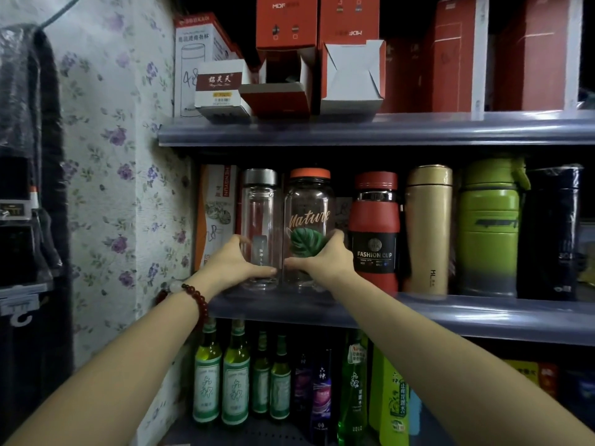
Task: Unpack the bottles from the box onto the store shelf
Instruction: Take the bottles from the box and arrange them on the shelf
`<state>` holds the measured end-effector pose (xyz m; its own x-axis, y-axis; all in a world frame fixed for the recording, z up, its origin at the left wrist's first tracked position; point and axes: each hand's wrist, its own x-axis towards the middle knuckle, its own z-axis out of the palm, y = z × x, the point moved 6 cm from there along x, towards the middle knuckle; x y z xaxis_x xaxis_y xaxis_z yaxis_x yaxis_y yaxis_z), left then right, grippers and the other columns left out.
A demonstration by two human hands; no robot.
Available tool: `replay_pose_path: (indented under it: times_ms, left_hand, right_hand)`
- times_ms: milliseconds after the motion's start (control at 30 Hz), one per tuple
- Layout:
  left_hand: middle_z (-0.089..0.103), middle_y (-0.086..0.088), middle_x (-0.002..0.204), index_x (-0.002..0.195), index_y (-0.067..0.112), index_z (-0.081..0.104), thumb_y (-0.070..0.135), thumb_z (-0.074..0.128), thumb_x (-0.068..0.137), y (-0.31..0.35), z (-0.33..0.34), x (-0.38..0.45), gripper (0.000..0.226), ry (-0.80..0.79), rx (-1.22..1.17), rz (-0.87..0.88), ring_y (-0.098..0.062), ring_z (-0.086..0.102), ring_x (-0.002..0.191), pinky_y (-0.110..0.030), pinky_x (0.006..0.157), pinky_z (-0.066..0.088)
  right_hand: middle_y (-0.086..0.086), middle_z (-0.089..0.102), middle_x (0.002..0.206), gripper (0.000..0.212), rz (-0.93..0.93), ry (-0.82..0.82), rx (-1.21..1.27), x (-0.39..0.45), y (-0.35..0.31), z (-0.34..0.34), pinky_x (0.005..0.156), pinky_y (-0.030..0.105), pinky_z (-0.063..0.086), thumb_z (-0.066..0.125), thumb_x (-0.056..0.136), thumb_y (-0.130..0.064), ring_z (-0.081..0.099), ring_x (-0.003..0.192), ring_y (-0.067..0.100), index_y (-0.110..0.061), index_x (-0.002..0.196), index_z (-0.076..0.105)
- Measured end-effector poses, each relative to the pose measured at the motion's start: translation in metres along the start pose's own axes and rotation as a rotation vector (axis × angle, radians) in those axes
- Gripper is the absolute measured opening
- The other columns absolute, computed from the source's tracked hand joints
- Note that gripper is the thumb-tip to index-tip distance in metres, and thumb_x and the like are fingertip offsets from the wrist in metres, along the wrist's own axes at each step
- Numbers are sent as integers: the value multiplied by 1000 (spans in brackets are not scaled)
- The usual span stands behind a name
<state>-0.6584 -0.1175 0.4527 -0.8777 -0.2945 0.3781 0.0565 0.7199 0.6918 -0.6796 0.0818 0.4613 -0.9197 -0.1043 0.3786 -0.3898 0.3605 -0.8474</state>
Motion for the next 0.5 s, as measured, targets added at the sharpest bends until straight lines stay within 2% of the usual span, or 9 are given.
replay_pose_path:
  times_ms: [100, 200, 367, 500]
  left_hand:
    - [54, -4, 126, 131, 20, 39, 43, 84, 63, 7, 4, -1, 84, 38, 19, 13, -15, 49, 100, -31, 82, 43]
    - [56, -3, 118, 122, 22, 41, 45, 84, 61, 10, 4, -3, 78, 22, 19, 20, -19, 55, 100, -34, 83, 48]
    - [56, -1, 114, 122, 24, 41, 49, 84, 59, 12, 3, -5, 80, 9, 48, 29, -18, 55, 98, -34, 84, 50]
    - [59, -1, 116, 122, 25, 42, 49, 84, 57, 12, 1, -10, 81, 9, 54, 29, -18, 58, 100, -36, 87, 51]
  right_hand:
    - [12, 52, 130, 103, -5, 4, -7, 2, 1, -5, 91, 35, 54, 88, 65, -31, 56, 115, 29, -11, 143, 25]
    - [12, 53, 129, 96, -9, 15, -4, 3, 2, -6, 85, 29, 49, 88, 65, -28, 56, 115, 27, -9, 139, 29]
    - [12, 53, 130, 93, 7, 8, 9, 5, 6, -6, 77, 27, 47, 87, 67, -29, 57, 113, 27, -8, 138, 29]
    - [11, 54, 130, 91, 1, -10, 21, 3, 7, -7, 60, 19, 42, 86, 68, -29, 54, 98, 20, -8, 137, 32]
